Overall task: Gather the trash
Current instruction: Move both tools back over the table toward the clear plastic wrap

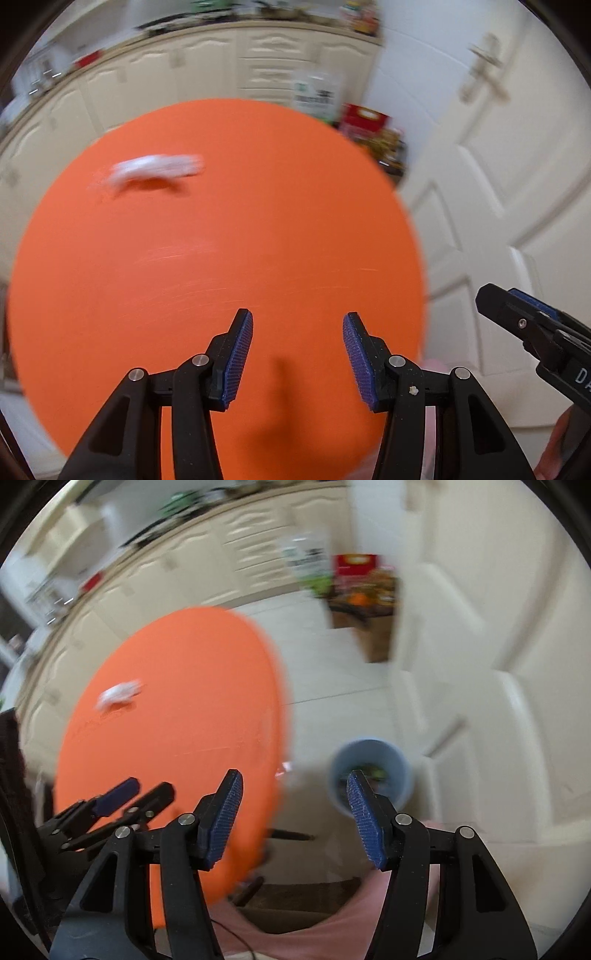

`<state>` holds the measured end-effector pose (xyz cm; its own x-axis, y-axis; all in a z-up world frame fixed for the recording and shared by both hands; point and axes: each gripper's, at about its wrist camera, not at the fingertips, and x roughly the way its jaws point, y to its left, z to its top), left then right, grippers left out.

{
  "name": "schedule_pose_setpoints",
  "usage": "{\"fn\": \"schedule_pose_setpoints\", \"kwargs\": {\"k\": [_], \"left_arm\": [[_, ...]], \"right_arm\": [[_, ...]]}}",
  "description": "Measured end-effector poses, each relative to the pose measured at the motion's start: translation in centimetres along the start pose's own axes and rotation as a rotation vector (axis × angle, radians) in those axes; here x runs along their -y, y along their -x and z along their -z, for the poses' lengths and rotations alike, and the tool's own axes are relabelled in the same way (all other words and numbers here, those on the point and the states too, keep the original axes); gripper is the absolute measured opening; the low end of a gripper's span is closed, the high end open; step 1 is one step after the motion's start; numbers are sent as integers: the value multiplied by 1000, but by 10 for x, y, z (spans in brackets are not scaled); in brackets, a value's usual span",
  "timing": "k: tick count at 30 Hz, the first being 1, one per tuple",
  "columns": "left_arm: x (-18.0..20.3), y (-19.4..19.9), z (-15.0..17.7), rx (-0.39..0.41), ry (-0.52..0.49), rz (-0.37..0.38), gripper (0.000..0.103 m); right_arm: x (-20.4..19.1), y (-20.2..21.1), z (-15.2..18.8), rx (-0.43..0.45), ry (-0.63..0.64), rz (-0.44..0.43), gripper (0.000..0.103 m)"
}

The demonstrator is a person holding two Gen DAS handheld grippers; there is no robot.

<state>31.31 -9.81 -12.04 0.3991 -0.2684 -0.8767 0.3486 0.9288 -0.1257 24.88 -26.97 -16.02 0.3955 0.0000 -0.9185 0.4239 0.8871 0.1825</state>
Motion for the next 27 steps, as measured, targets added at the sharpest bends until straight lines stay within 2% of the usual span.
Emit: {"fn": "schedule_pose_setpoints", "kwargs": {"k": [3,5,12,14,19,21,22,27], "left_arm": [[-47,13,7,23,86,-69,52],[-76,18,13,27,150,-101,52],[-145,25,18,14,295,-159,53],[-158,25,14,17,328,-167,54],[-183,19,-10,12,363,-185,57],[-186,10,-21,6,361,-163,59],[-190,6,-28,0,356,-149,59],[-220,-23,-58,-18,367,-145,59]], "right_arm": [[-48,-16,-2,-21,94,-26,58],[-79,-27,-4,-41,150,-67,70],[-156,-58,-7,-84,288,-104,71],[-176,-65,-13,-76,320,-96,84],[-209,-89,-39,-69,390,-58,84],[-219,-103,-51,-84,413,-62,88],[-223,-110,-57,-90,419,-68,93],[-247,-147,-83,-103,470,-43,94]]}}
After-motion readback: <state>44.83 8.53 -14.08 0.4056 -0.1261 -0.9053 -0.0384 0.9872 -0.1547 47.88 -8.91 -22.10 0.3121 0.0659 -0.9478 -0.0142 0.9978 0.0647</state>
